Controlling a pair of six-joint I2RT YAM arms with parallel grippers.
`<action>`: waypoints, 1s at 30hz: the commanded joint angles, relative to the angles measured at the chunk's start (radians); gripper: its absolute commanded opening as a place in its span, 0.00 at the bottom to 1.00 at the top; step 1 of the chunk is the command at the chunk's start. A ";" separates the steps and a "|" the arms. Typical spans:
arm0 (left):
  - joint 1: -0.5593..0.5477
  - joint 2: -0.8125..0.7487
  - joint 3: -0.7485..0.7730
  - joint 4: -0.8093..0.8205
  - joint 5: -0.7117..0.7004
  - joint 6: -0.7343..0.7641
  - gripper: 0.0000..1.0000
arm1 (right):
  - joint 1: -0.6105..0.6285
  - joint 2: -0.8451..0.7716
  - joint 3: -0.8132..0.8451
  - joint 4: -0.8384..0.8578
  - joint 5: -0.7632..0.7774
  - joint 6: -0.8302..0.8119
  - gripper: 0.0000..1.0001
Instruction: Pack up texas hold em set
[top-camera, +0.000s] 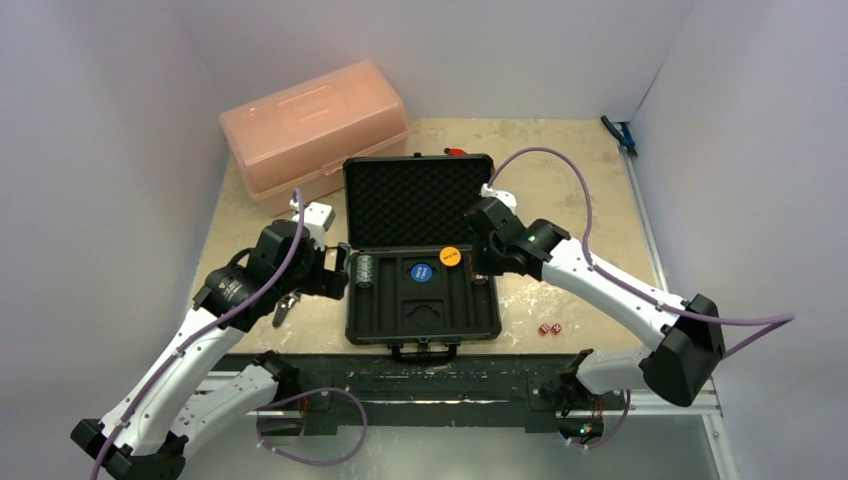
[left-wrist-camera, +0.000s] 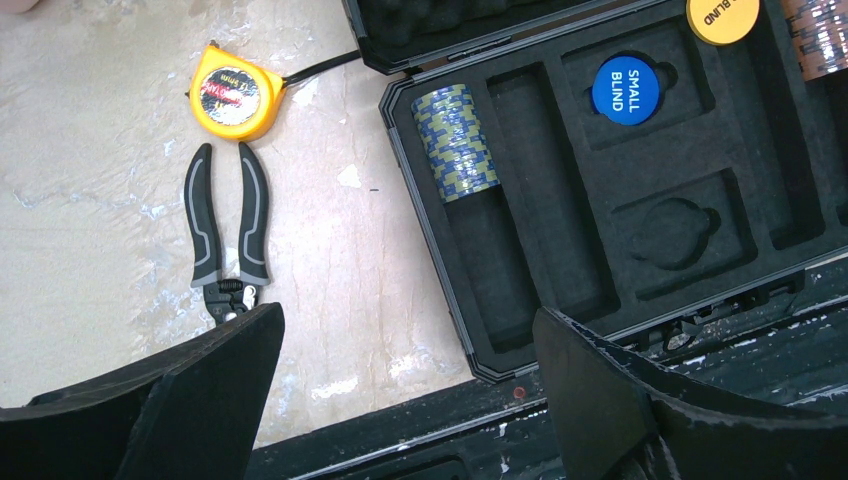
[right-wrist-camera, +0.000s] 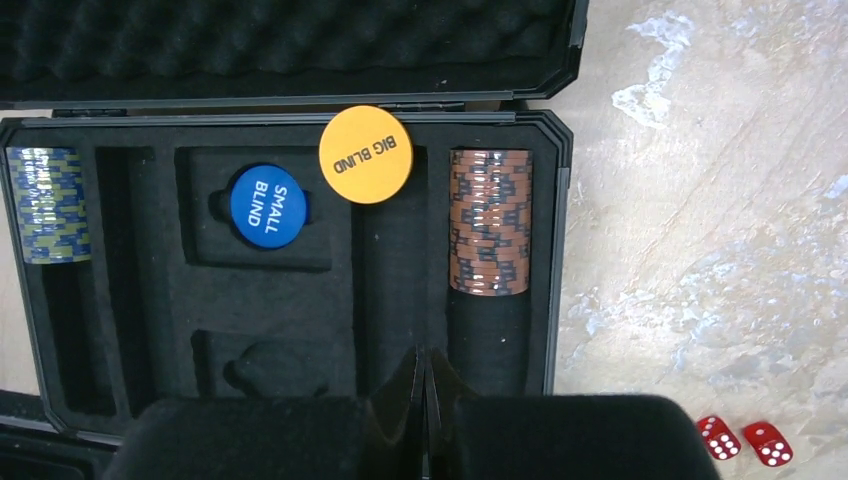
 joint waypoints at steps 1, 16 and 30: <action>0.007 -0.010 0.005 0.013 -0.011 0.016 0.95 | 0.014 0.023 0.054 0.023 0.037 0.029 0.00; 0.007 -0.008 0.005 0.013 -0.008 0.019 0.96 | 0.021 0.224 0.156 0.090 0.023 0.005 0.67; 0.007 -0.013 0.005 0.014 -0.001 0.020 0.95 | 0.023 0.360 0.212 0.121 0.011 -0.015 0.78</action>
